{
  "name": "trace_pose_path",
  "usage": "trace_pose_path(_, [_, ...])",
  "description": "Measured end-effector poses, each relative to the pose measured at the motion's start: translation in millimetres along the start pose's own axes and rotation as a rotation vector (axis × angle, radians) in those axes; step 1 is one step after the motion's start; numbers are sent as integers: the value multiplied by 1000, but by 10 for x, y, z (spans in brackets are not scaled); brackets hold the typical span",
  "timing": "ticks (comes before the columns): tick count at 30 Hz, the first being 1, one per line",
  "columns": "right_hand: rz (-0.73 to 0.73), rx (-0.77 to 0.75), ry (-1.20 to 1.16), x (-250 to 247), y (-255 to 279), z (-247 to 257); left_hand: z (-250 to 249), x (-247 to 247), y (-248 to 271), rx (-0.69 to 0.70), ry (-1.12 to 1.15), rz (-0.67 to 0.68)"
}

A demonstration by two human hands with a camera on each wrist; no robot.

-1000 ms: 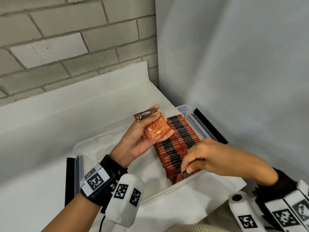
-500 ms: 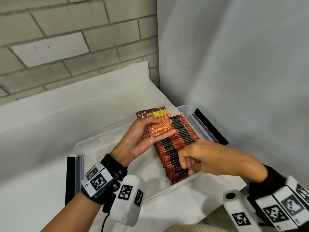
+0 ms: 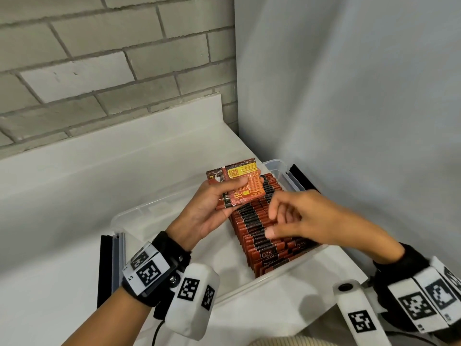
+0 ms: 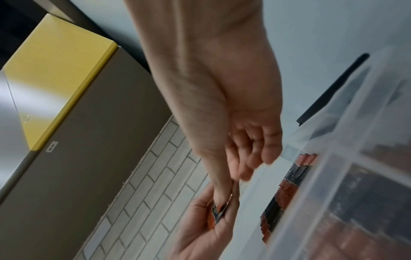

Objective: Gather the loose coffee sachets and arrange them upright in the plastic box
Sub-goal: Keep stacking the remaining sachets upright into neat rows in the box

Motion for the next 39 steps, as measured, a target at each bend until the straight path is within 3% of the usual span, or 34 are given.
trace_pose_path(4, [-325,3,-145,-158,-22,-48,24,30,-7,-9,-27,35])
trace_pose_path(16, [-621,-194,-443,-264,23,-5,135,68,-59,-63,62,79])
trace_pose_path(20, [-681,-239,-260,-277,53,11,122,75,-76,-40,144,89])
trace_pose_path(25, [-598,-257,-200,-162,3,14,68,70,-31,1,83,120])
trace_pose_path(32, [-495,-140,-517,-180,-30,-75,39,53,-33,14,-57,105])
trace_pose_path(39, [-412,-119,-572,-202,-15,-145,41,99,-17,13,19,93])
Point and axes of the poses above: each hand's wrist, its own y-axis away from the middle knuckle, its own x-axis out of the palm, z = x × y, the point moved 5 cm from there along -y, towards the middle knuckle, and after that the axes turned 14 degrees about z, right-handed, at the moved point
